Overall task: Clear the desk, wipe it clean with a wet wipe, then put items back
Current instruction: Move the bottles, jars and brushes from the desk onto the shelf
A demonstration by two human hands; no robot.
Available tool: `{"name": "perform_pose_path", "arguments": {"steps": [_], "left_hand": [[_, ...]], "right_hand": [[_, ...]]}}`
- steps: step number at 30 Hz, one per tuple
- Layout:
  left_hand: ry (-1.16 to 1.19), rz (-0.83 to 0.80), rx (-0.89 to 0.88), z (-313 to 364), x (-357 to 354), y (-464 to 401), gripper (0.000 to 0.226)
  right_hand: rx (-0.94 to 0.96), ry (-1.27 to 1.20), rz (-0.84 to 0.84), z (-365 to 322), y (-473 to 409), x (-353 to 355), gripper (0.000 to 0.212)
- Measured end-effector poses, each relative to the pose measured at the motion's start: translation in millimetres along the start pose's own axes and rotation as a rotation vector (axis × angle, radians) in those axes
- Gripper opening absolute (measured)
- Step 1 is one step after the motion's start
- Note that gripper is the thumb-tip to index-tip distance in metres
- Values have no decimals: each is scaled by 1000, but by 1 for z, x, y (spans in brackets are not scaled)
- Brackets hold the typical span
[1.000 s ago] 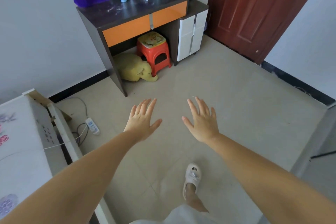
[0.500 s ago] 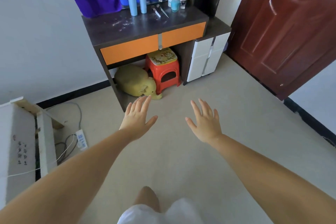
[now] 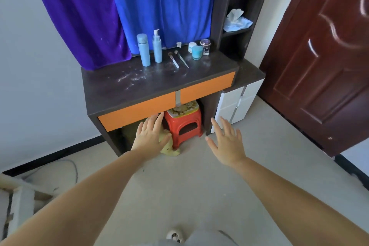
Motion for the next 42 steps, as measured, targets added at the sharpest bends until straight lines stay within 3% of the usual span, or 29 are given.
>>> {"name": "perform_pose_path", "arguments": {"steps": [5,12,21,27,31,34,39,42], "left_hand": [[12,2,-36,-5,-10,-83,74],[37,91,110,-39,-12,-193,70],[77,166,347,-103,-6,-273,71],[103,222,446,-172,1,-330,75],[181,256,544,-214,1,-365,80],[393,320,639,-239,-2,-386,78],[633,447,668,-254,-7,-405,58],[684,444,697,-259,-10,-407,56]], "right_hand": [[7,18,-8,17,-84,-4,76],[138,14,-71,19,-234,-12,67],[381,7,-121,-47,-377,-32,78],[437,-72,-164,-109,-456,-60,64],[385,-246,-236,-146,-503,-77,74],[298,-447,-305,-169,-530,-89,77],[196,-616,-238,-187,-554,-106,60],[161,-671,-231,-187,-561,-106,49]]}}
Point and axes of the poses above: each hand's wrist, its own y-axis away from the middle knuckle, its own x-axis out of the back of the hand, z = x × y, the point moved 9 cm from there along -y, towards the middle knuckle, and after that the axes turned 5 degrees about -x, right-handed, at the moved point
